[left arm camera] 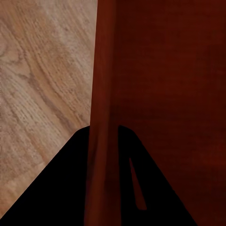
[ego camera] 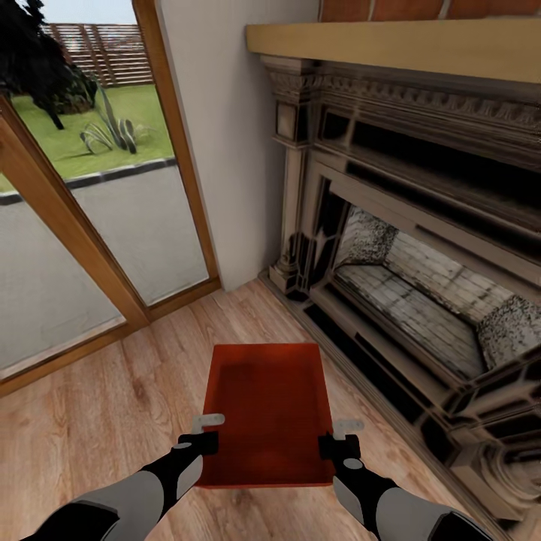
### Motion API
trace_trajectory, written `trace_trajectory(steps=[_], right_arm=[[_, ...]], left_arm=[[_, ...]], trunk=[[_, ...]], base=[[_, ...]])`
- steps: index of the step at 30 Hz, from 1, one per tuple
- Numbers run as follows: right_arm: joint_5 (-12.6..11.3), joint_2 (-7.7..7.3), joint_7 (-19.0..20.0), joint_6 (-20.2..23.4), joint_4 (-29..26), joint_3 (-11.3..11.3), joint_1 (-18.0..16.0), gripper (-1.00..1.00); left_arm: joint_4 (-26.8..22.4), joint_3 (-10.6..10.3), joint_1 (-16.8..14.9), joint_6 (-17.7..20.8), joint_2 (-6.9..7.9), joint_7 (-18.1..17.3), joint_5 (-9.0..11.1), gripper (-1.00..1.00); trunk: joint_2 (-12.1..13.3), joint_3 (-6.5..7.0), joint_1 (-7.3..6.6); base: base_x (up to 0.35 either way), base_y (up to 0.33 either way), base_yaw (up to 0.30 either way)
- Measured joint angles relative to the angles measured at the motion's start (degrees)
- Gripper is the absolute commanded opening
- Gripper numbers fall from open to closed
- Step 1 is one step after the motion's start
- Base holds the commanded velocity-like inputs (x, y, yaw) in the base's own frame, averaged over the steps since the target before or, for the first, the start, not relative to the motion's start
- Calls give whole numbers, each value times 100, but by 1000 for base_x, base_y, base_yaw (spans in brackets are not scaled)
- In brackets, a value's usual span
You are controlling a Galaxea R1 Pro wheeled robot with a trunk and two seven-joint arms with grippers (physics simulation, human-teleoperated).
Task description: Move the two storage containers from the living room to the garage. In the garage, place one container on the floor and stack the other container on top of it (either order is fine).
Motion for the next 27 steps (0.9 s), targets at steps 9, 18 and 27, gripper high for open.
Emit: trace_trajectory(steps=[9,18,27], right_arm=[[5,1,1,8,-1,-7,1,-100],[-16,6,-4,5,5,10,1,-100],[-18,5,-3,16,4,14,1,-100]], left_arm=[[-4,3,0,14,2,-1,-6,-100],[6,-25,-1,7,3,1,22,-100],[13,-38,-1,10,3,1,42,-100]], trunk=[[0,78,0],[0,156,0],[0,238,0]], base=[[0,0,0],[0,0,0],[0,0,0]])
